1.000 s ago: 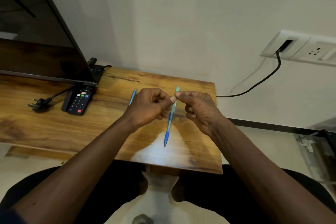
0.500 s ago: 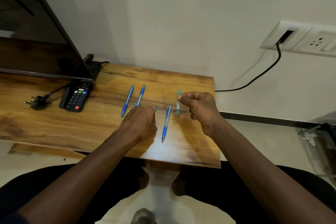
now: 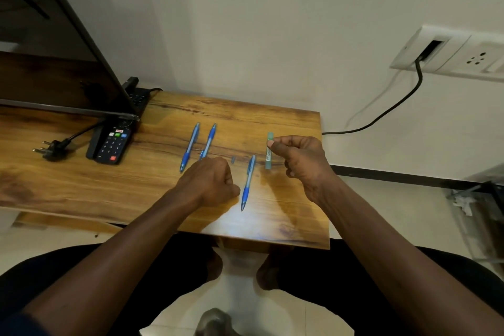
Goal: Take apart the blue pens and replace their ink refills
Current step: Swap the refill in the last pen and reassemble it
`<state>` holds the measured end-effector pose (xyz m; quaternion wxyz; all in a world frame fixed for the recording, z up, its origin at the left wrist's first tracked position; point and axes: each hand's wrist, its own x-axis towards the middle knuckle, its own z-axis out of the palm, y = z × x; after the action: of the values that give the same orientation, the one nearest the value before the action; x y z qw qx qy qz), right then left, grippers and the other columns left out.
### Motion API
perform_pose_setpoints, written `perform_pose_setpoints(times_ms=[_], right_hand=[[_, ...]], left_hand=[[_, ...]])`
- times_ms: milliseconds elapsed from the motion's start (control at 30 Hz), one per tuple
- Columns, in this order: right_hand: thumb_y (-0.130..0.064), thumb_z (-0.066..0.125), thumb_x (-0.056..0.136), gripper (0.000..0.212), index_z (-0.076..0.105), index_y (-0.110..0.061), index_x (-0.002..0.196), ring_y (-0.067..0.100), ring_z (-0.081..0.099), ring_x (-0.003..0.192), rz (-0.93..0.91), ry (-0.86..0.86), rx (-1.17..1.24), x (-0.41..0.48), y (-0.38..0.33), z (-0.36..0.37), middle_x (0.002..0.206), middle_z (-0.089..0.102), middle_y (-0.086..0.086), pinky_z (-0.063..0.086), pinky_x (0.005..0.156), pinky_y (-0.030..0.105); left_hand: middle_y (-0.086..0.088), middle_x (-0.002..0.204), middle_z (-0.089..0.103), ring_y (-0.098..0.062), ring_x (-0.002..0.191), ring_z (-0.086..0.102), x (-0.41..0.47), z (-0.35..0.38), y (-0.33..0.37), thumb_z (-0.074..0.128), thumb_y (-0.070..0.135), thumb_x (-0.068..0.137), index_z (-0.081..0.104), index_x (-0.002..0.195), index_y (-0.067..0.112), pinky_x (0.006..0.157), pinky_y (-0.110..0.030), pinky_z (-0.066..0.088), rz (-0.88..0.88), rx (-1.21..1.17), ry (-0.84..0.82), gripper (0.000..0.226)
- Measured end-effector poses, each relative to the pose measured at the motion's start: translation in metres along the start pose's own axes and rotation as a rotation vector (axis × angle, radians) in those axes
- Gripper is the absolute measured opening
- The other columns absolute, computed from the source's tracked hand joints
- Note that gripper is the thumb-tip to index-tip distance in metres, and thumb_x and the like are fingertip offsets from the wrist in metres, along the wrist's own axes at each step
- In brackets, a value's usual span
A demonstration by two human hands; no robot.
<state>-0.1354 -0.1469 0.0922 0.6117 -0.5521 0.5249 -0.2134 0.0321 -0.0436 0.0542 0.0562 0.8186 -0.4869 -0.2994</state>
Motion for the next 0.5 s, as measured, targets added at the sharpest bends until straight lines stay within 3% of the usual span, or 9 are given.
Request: perform_pose_setpoints(times_ms=[100,167,333,500], right_hand=[[-0.019,0.077,0.092,0.011,0.078,-0.009,0.096,-0.005,0.053,0.047,-0.001,-0.001,-0.004,0.0,0.0,-0.002,0.057,0.063,-0.016,0.04,0.056,0.022],[-0.019,0.076,0.092,0.01,0.078,-0.01,0.095,-0.001,0.052,0.052,0.002,0.002,-0.002,0.0,0.0,-0.003,0.061,0.064,-0.014,0.04,0.056,0.023],[-0.019,0.077,0.092,0.011,0.077,-0.01,0.097,-0.001,0.053,0.054,0.002,0.004,-0.014,0.001,0.001,-0.004,0.063,0.064,-0.015,0.04,0.056,0.02],[-0.016,0.077,0.092,0.013,0.077,-0.006,0.1,-0.009,0.054,0.046,-0.007,-0.018,-0.012,0.001,0.004,0.0,0.062,0.065,-0.015,0.04,0.05,0.013]], left_hand=[[0.008,0.075,0.076,0.0,0.073,0.07,0.001,-0.01,-0.004,0.081,0.022,0.087,0.079,0.077,0.016,0.069,-0.024,0.056,0.017,-0.125,0.004,0.012],[0.01,0.074,0.074,0.002,0.073,0.068,-0.001,-0.017,-0.002,0.082,0.017,0.087,0.076,0.077,0.019,0.072,-0.025,0.058,0.042,-0.178,0.04,0.011],[0.01,0.082,0.072,-0.007,0.082,0.067,-0.005,-0.011,0.001,0.088,0.027,0.083,0.075,0.082,0.025,0.077,-0.031,0.057,0.031,0.032,0.007,0.013],[0.0,0.093,0.076,-0.017,0.092,0.071,-0.004,-0.004,0.005,0.084,0.022,0.086,0.077,0.089,0.017,0.087,-0.039,0.061,0.01,0.175,0.039,0.01]])
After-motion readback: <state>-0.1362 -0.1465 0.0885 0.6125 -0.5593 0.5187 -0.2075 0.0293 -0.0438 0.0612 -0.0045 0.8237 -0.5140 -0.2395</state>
